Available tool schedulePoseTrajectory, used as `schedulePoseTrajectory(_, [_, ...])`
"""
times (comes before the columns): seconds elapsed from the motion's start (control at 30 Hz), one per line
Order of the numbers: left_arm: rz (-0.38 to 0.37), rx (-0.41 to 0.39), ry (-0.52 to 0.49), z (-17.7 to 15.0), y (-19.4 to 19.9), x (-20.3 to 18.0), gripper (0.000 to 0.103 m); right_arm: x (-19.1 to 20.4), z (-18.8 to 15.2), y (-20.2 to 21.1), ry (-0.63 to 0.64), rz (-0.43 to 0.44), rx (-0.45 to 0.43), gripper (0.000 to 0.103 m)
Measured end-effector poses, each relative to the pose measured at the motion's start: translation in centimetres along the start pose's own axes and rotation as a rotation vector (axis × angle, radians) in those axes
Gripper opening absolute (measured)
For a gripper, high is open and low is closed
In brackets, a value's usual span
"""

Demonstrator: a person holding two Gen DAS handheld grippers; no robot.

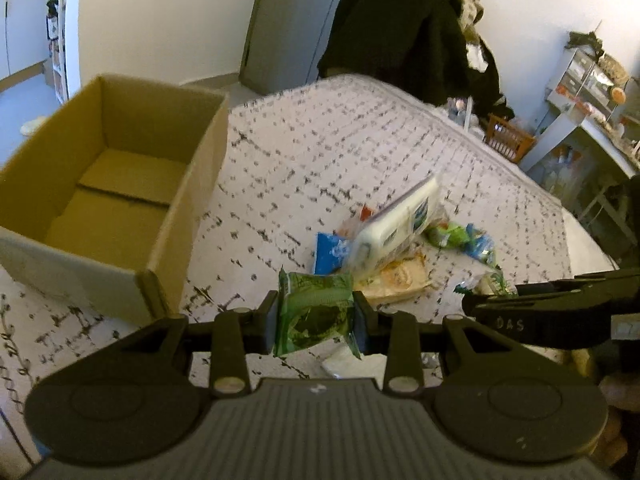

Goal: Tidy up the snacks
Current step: 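Carry the green snack into the cardboard box and open the left gripper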

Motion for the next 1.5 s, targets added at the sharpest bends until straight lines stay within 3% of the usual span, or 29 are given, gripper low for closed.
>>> schedulePoseTrajectory(0.57, [0.045, -0.146, 0.040, 2.9, 7.5, 2.5, 0.035, 3.6, 2.0, 9.0, -0.062, 0.058, -0.242, 0.049])
schedulePoseTrajectory(0.87, [0.075, -0.183, 0.069, 4.1, 9.5, 5.7, 0.035, 7.6, 2.5, 11.4, -0.134, 0.164, -0.328, 0.049])
schedulePoseTrajectory(1.23, [0.148, -0.184, 0.097, 5.7, 9.6, 10.7, 0.035, 11.3, 3.7, 11.2, -0.167, 0.245, -0.353, 0.049])
schedulePoseTrajectory(1.5, [0.195, -0.178, 0.121, 7.7, 8.1, 12.3, 0.036, 13.2, 4.7, 10.2, -0.179, 0.295, -0.348, 0.049])
Point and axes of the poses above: each gripper's, at about its wrist camera, not at the fingertips, and y roughly against the way its jaws point, x to its left, z to its top, the point moved 1 cm from there along -y, roughly the way its jaws point, and after that the axes turned 5 degrees about -z, right-handed, at the moved point
